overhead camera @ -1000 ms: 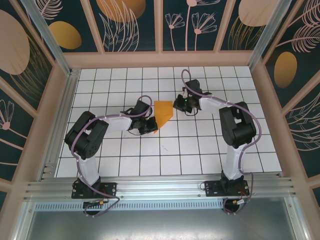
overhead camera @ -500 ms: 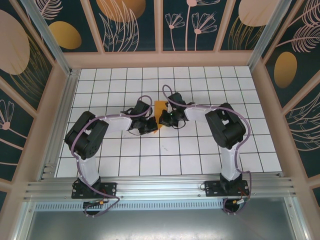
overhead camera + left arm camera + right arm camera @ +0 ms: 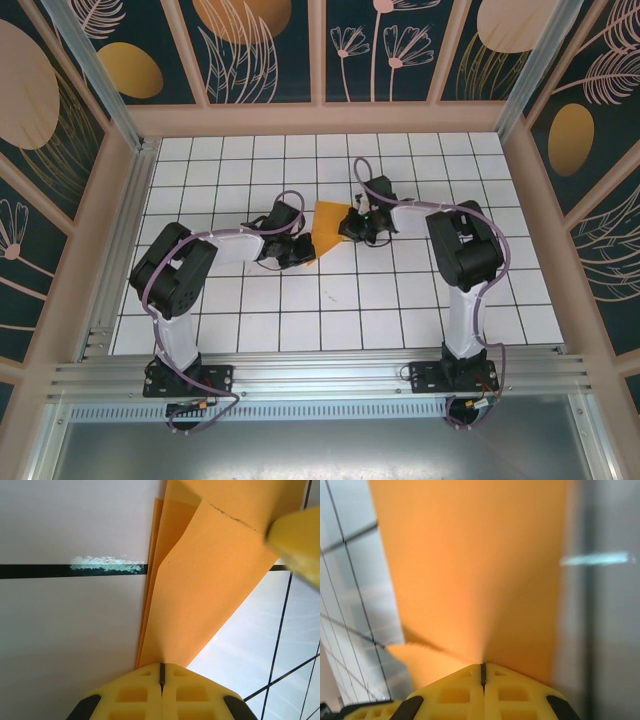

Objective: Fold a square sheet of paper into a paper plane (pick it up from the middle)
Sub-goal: Third fold the triangle at the center of the table.

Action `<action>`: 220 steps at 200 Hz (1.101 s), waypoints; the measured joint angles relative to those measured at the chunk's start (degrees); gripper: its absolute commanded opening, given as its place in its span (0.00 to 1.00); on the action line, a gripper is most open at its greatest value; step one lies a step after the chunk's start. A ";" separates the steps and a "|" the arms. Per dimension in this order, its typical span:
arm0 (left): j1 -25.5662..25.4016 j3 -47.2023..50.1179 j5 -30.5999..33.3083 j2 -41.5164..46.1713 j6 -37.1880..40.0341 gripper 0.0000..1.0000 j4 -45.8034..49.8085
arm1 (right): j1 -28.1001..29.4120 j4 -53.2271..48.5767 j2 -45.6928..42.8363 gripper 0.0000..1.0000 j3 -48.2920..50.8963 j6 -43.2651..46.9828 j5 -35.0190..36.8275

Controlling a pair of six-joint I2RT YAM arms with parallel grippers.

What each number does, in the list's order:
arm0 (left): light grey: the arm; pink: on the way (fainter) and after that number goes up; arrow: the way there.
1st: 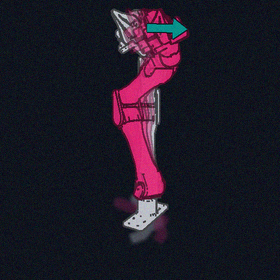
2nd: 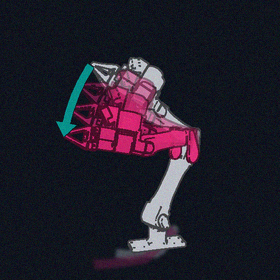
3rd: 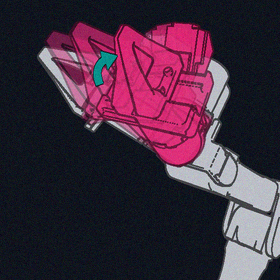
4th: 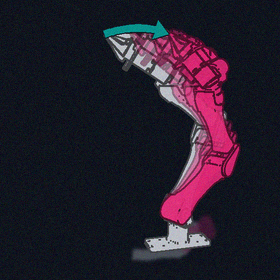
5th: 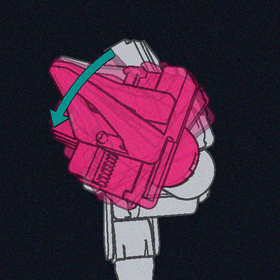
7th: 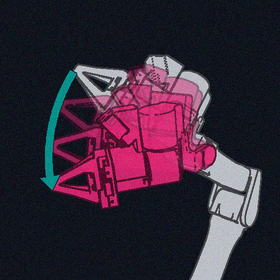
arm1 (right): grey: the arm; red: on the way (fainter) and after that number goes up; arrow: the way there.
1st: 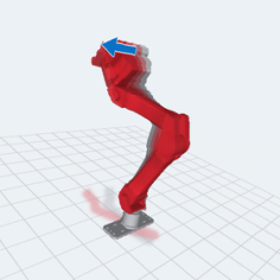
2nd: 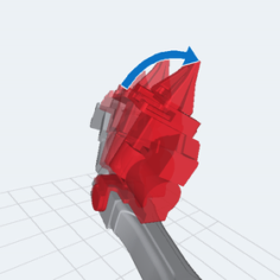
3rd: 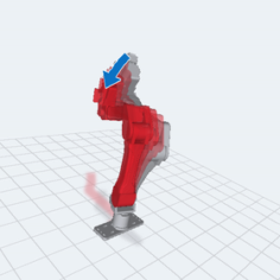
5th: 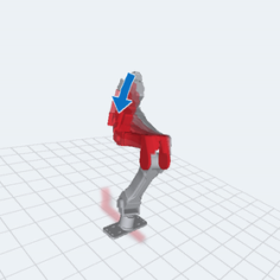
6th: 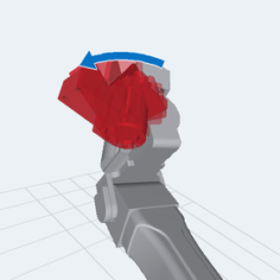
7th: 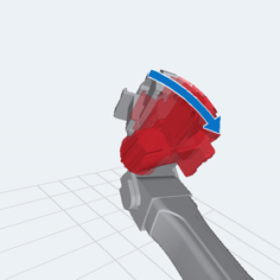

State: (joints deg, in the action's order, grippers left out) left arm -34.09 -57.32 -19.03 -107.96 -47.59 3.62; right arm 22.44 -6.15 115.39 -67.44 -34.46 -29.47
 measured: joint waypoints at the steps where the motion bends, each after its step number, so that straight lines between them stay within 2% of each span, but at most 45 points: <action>1: 0.00 0.00 0.02 0.00 0.00 0.02 0.00 | -0.28 0.00 0.00 0.00 -0.02 0.07 0.07; 24: 0.00 0.00 0.00 0.02 0.00 0.02 -0.02 | -3.56 0.46 -0.07 0.00 -0.13 0.57 1.53; 61: 0.00 -0.02 0.00 0.02 0.02 0.02 0.00 | -3.67 0.37 -3.15 0.00 0.94 1.42 5.73; 93: 0.00 -0.02 -0.09 0.02 0.00 0.03 -0.09 | 1.09 0.92 -9.40 0.00 3.96 1.14 6.67; 128: 0.00 -0.02 -0.20 0.02 0.00 0.03 -0.13 | 8.17 2.05 -8.59 0.00 4.61 0.02 4.74; 183: 0.00 -0.74 0.17 0.37 -0.28 0.06 1.18 | 7.56 2.95 -3.28 0.00 4.59 -1.11 3.74; 220: 0.33 -0.76 1.62 2.51 -2.12 0.06 0.42 | 7.28 3.21 -3.06 0.00 4.42 -1.66 3.45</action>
State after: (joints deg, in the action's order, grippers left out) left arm -33.76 -58.08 -17.41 -105.45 -49.71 4.03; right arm 29.71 -2.94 112.33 -63.02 -36.12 -26.02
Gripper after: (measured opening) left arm 0.063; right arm 0.066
